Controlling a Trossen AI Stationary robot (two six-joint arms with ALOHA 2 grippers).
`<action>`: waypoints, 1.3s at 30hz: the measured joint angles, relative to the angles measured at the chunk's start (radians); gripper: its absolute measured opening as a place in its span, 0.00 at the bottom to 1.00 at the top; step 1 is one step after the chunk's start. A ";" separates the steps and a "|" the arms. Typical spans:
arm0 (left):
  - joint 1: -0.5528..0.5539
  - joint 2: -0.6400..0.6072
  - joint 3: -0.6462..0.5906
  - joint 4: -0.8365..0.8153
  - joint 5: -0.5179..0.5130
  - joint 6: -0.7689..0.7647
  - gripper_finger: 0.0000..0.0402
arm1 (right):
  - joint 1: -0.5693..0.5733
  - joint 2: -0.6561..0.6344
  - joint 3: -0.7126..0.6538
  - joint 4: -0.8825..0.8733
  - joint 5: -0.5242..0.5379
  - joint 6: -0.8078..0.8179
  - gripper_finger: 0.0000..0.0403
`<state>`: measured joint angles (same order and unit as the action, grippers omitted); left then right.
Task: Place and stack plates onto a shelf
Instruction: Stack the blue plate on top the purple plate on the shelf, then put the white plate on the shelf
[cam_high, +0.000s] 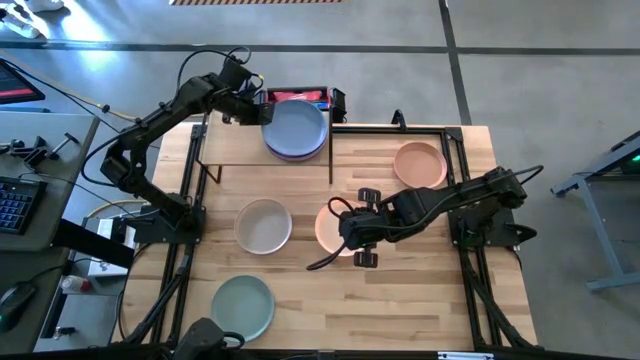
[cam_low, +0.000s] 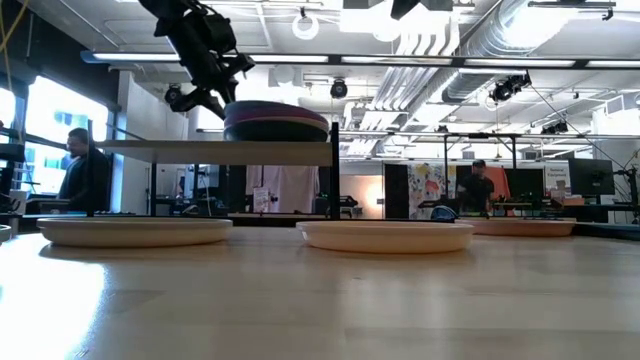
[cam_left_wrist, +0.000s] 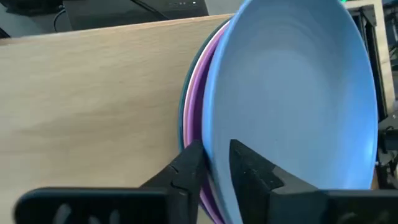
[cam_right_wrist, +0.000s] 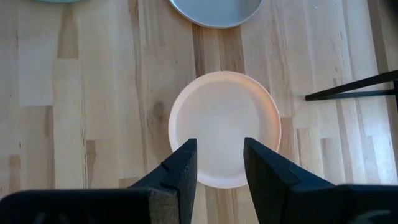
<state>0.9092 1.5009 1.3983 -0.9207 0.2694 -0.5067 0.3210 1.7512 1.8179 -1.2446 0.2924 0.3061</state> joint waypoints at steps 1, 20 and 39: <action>0.000 0.000 0.000 0.001 0.002 -0.012 0.20 | 0.000 0.000 -0.001 -0.002 0.000 0.000 0.27; 0.019 -0.049 0.000 0.001 0.085 0.014 0.26 | 0.000 0.000 -0.001 0.002 0.001 -0.016 0.27; -0.033 -0.042 0.000 -0.122 -0.014 0.066 0.26 | 0.000 0.000 -0.001 0.045 -0.007 -0.018 0.27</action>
<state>0.8758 1.4590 1.3987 -1.0430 0.2559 -0.4405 0.3210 1.7515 1.8168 -1.1999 0.2852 0.2882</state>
